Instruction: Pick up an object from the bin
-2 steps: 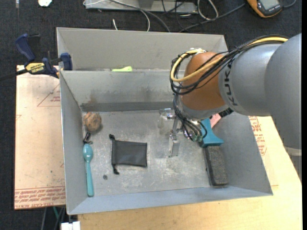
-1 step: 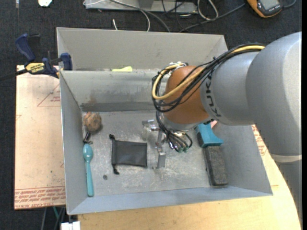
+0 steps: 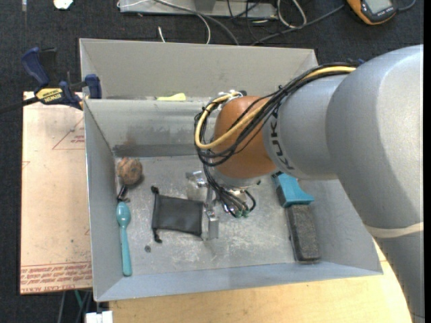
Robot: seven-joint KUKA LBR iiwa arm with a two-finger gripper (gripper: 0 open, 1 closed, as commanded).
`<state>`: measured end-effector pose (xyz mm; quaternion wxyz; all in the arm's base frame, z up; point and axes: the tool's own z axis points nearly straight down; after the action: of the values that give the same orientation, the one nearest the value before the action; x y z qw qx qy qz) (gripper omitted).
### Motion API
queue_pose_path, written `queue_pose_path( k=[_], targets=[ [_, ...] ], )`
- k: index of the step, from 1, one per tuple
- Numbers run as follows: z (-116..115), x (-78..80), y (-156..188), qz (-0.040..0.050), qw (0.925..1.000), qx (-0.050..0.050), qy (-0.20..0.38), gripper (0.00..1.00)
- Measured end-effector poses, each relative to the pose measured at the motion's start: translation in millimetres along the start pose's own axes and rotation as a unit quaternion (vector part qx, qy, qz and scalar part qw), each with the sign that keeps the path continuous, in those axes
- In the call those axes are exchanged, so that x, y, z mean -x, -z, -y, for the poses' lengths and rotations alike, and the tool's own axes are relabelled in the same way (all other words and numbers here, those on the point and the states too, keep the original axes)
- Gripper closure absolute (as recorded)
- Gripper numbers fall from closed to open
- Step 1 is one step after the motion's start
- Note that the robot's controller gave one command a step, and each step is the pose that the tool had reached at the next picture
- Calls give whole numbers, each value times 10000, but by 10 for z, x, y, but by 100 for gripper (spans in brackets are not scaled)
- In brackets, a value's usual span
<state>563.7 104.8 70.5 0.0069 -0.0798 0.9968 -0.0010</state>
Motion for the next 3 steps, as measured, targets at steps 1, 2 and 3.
queue_pose_path(
  k=[1, 2, 3],
  targets=[
    [-198, 79, 3, -10, 9998, 15, 194, 100],
    [-196, 78, 0, -4, 9998, 12, 193, 0],
    [-196, 78, 0, -4, 9998, 12, 192, 0]
  ],
)
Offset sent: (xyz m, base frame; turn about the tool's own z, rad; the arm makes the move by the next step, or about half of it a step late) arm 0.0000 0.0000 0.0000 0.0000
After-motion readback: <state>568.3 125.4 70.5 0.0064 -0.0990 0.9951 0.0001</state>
